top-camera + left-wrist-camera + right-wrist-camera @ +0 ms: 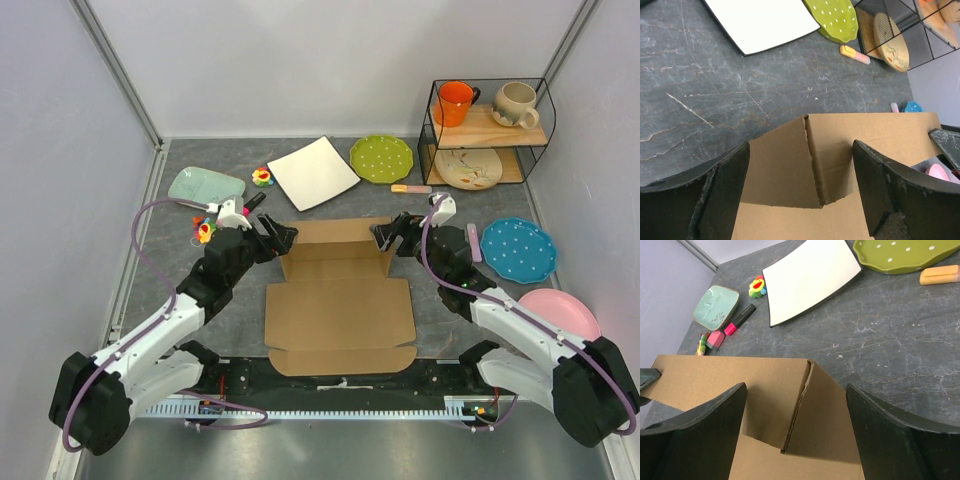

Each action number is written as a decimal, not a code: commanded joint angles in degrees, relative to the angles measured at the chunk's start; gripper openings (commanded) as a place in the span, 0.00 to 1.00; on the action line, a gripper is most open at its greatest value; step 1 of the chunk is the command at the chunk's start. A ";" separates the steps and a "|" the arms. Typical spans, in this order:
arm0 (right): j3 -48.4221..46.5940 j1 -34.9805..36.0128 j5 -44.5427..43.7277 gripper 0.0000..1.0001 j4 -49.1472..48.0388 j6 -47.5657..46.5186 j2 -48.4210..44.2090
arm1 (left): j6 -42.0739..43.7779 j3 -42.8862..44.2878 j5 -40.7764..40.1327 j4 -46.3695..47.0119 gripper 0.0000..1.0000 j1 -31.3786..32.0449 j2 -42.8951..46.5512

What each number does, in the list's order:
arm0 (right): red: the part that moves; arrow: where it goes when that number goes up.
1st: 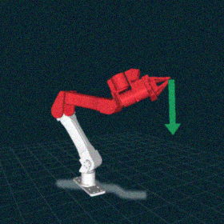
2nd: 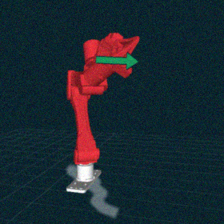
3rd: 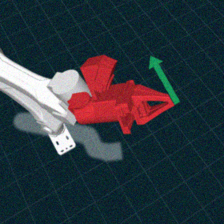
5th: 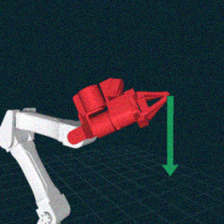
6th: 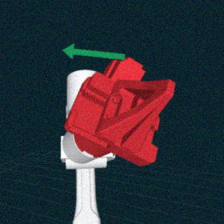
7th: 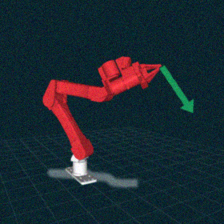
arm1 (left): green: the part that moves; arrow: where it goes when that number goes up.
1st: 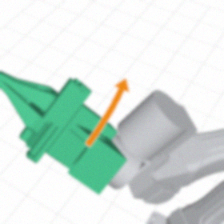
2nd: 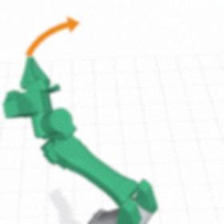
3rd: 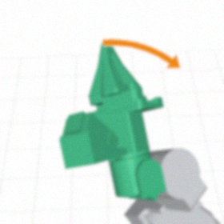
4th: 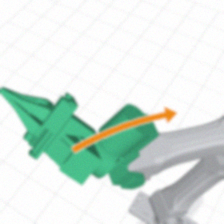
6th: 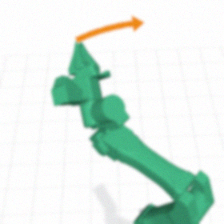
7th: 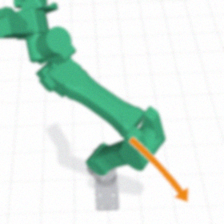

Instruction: Fold the paper box

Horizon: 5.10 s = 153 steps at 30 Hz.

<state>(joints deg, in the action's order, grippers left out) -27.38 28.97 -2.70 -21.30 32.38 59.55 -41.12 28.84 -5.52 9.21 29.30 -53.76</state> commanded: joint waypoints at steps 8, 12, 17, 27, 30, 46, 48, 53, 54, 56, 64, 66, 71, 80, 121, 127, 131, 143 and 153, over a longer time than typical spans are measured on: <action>0.66 -0.23 0.77 0.88 8.46 -2.59 -3.65 | -1.50 -2.03 5.25 3.53 0.62 -3.28 -4.60; -0.74 -0.23 -1.43 0.89 8.65 -2.23 -5.41 | -0.89 -2.12 6.57 4.06 0.57 -3.37 -5.48; -1.10 -0.23 -1.35 0.84 8.12 -2.85 -2.86 | -0.89 -3.26 7.36 4.94 0.53 -3.37 -6.45; 16.90 -0.23 -1.43 0.55 -0.22 3.90 -5.05 | -6.07 -14.77 9.30 13.28 0.40 -3.37 -4.17; 20.50 -0.23 -0.91 0.52 -2.07 6.19 -5.93 | -7.74 -18.55 9.21 15.13 0.38 -3.37 -3.20; 19.56 1.44 -5.73 0.64 6.43 15.88 -5.92 | -8.27 -21.73 8.51 17.08 0.36 -3.02 -6.46; 16.31 1.44 -7.23 0.71 11.00 13.95 -9.62 | -7.40 -19.10 7.37 12.53 0.40 -3.02 -2.60; 10.43 1.53 -9.34 0.83 16.81 10.86 -14.63 | -5.73 -13.56 5.69 5.39 0.55 -3.11 3.56; 9.72 1.53 -9.34 0.84 17.17 10.25 -14.99 | -5.55 -11.89 5.69 4.77 0.57 -3.11 3.92; 7.44 1.53 -9.43 0.86 18.13 9.55 -14.99 | -5.11 -10.13 5.69 2.75 0.61 -3.11 4.19; -0.83 1.53 -10.13 0.94 23.31 2.71 -15.86 | -2.91 -0.99 3.06 -2.44 0.69 -3.11 4.10; -3.99 1.53 -10.75 0.98 25.60 0.85 -16.31 | -2.21 1.12 2.62 -3.14 0.71 -3.20 4.45; -11.10 1.61 -10.14 0.98 29.82 -7.48 -17.18 | -0.80 6.65 2.36 -5.87 0.75 -3.20 5.33; -31.15 22.58 -27.05 0.98 43.79 -30.78 -4.63 | 0.52 8.61 -7.21 -20.98 0.75 -3.20 17.53; -37.23 44.51 -62.96 0.74 19.81 -75.18 35.72 | -0.19 2.97 -14.78 -38.74 0.76 -3.20 40.57; -36.87 43.72 -62.60 0.63 18.75 -75.71 37.57 | -0.10 3.50 -16.28 -38.83 0.78 -3.20 41.10; -37.14 42.66 -62.87 0.50 18.49 -75.71 38.53 | 0.60 4.03 -16.98 -38.74 0.79 -3.20 40.93; -35.91 41.78 -64.97 0.12 16.91 -77.82 37.84 | 2.19 5.35 -19.26 -37.78 0.81 -3.20 39.17; -40.28 40.99 -66.12 0.00 23.89 -72.59 30.02 | 9.29 14.73 -22.52 -33.83 0.84 -3.20 33.82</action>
<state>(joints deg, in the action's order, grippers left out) -62.70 70.74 -67.77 -1.58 -47.09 96.38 -38.04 37.23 -24.64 -29.41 26.22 -17.85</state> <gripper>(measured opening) 0.019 0.830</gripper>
